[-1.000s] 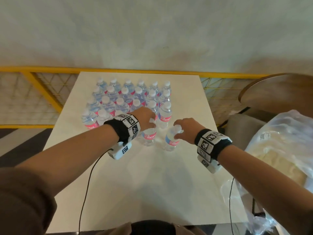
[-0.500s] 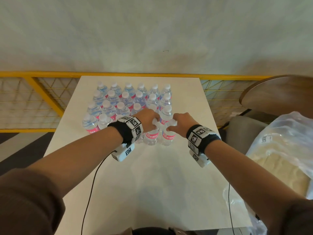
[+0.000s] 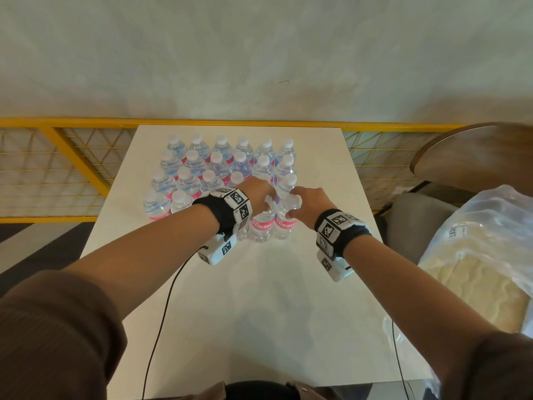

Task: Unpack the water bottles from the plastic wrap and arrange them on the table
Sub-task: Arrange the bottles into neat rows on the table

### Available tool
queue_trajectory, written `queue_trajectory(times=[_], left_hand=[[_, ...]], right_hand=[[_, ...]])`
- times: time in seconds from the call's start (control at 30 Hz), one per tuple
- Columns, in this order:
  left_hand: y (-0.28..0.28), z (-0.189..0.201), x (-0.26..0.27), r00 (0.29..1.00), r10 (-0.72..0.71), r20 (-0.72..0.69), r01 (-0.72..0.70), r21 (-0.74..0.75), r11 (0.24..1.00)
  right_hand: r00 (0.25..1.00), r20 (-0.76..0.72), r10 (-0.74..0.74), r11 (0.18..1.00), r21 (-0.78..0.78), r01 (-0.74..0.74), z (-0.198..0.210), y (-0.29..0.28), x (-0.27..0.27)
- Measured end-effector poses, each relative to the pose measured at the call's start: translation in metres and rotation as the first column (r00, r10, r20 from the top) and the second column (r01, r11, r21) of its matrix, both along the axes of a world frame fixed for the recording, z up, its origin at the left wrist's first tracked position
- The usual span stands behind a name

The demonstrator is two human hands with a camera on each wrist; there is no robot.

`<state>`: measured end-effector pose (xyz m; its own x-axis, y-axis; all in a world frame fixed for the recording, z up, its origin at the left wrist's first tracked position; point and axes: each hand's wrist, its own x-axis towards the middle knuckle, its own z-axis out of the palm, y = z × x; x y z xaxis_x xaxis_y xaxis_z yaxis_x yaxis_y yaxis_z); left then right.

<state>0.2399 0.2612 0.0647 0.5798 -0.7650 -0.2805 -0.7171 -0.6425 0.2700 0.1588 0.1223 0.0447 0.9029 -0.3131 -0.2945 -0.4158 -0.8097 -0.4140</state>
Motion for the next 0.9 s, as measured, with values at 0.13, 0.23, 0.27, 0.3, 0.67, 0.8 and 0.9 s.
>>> queue_trajectory(times=[0.13,0.23,0.27,0.3,0.67,0.8,0.9], left_hand=[[0.001,-0.001,0.000,1.000,0.004,0.002,-0.004,-0.007,1.000],[0.002,-0.003,0.000,1.000,0.004,0.019,-0.004,-0.015,1.000],[0.002,-0.003,0.000,1.000,0.005,0.019,-0.005,-0.016,1.000],[0.002,-0.003,0.000,1.000,0.009,0.013,-0.009,-0.021,1.000],[0.003,-0.002,-0.003,0.999,0.037,0.010,-0.037,-0.052,0.998],[0.003,-0.004,-0.003,1.000,0.026,0.017,-0.025,-0.038,0.999],[0.011,-0.003,-0.001,0.999,0.030,-0.033,-0.031,-0.047,0.998]], right_hand=[[0.998,-0.036,0.058,0.996,-0.061,-0.061,0.003,0.000,0.003],[0.991,-0.076,0.109,0.991,-0.073,-0.114,0.012,-0.004,0.004],[0.987,-0.091,0.130,0.986,-0.090,-0.138,0.016,-0.005,0.005],[0.984,-0.099,0.148,0.982,-0.103,-0.158,0.019,-0.006,0.005],[0.982,-0.079,0.174,0.977,-0.111,-0.182,0.019,-0.006,0.003],[0.980,-0.094,0.173,0.977,-0.108,-0.183,0.016,-0.007,0.003],[0.983,-0.099,0.157,0.984,-0.071,-0.164,0.014,-0.009,0.003]])
